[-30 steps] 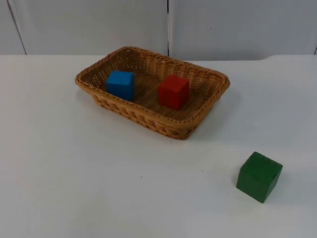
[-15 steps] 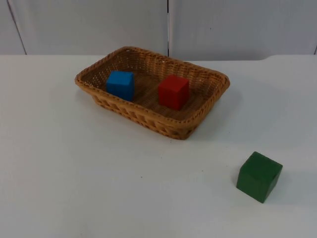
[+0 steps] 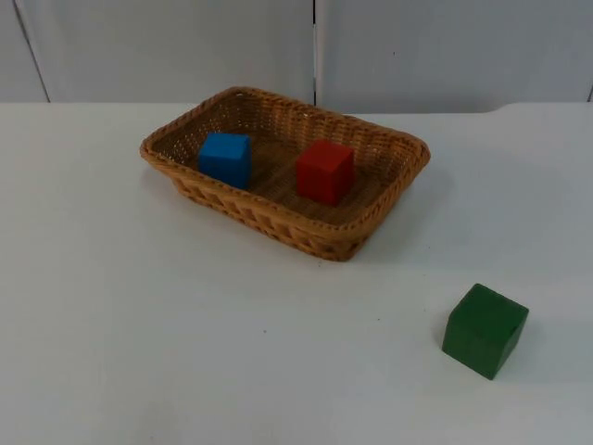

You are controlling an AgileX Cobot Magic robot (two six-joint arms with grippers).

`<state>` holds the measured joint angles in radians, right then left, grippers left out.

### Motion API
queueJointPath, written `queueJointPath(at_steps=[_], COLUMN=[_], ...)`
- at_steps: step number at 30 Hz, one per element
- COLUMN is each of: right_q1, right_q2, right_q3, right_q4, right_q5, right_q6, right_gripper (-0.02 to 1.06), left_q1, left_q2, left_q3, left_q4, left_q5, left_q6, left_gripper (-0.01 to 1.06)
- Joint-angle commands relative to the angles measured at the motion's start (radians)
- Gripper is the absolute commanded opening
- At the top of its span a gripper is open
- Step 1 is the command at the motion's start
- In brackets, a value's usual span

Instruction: Pick up one cube with each hand and place exactly two cubes into the same basket, leaving the remaining cube outside.

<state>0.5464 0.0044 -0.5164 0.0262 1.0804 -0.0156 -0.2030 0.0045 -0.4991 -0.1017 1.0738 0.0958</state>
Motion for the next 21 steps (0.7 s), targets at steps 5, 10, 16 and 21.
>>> queueJointPath(at_steps=[5,10,16,21], right_q1=[-0.002,-0.002,-0.002,-0.002], right_q2=[-0.004,-0.004,-0.004,-0.004], right_q3=[0.003,0.003,0.003,0.003], right_q4=[-0.005,-0.005,-0.018,-0.020], right_q5=[0.000,0.000,0.000,0.000], right_q6=[-0.004,-0.006,-0.007,-0.007], right_gripper=[0.69,0.69,0.75,0.83], left_q1=[-0.005,-0.005,-0.005,-0.005], left_q2=[-0.004,-0.004,-0.004,-0.004], left_q3=[0.005,0.005,0.005,0.005], left_q4=[0.004,0.004,0.004,0.009], left_q5=[0.001,0.001,0.001,0.001], left_q6=[0.000,0.000,0.000,-0.008], left_gripper=[0.88,0.88,0.88,0.92])
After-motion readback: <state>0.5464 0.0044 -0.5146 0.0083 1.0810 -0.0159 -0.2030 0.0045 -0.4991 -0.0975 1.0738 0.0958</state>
